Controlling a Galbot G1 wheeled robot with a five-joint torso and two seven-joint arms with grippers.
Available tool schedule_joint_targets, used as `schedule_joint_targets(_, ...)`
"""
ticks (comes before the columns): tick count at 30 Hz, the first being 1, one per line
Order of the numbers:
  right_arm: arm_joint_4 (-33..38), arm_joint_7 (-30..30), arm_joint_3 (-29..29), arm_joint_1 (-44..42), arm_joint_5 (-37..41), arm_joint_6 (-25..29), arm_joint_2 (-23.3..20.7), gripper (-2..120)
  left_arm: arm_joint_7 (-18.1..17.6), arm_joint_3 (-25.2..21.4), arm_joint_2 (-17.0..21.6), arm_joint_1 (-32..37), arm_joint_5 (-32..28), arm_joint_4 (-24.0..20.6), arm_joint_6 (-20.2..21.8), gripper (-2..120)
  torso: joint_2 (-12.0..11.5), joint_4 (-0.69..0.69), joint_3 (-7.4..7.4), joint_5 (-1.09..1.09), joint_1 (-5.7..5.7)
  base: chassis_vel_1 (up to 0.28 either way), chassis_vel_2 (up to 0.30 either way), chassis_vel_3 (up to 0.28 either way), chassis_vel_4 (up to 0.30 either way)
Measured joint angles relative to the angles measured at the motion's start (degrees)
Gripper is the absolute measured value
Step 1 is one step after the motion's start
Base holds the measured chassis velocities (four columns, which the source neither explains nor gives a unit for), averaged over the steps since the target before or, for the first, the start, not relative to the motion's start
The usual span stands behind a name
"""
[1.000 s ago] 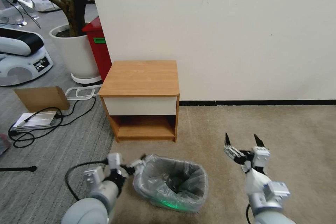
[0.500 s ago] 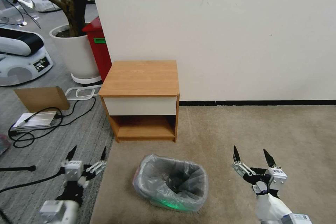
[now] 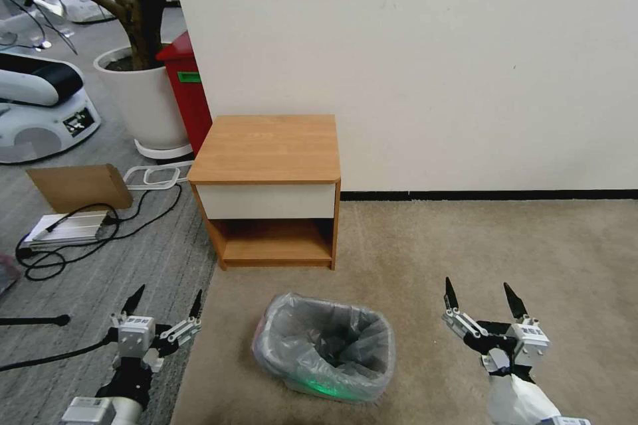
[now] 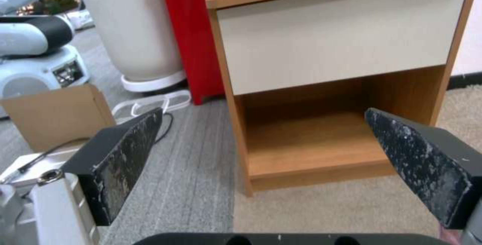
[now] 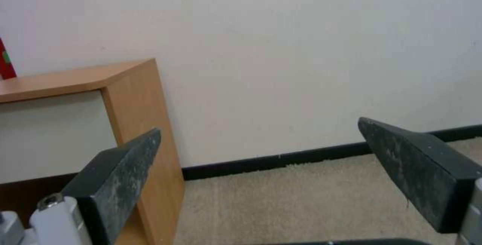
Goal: Pick up the garbage bag from the table and place it over the trash can.
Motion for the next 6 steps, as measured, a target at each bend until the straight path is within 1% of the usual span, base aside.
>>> schedule_joint_targets(6, 0.0, 0.0, 0.0, 0.0, 0.0, -0.1, 0.0, 100, -0.2, 0.1, 0.0, -0.1, -0.2, 0.0, 0.1, 100, 0.0, 0.0, 0.0, 0.0, 0.0, 0.0, 0.0, 0.0, 0.0)
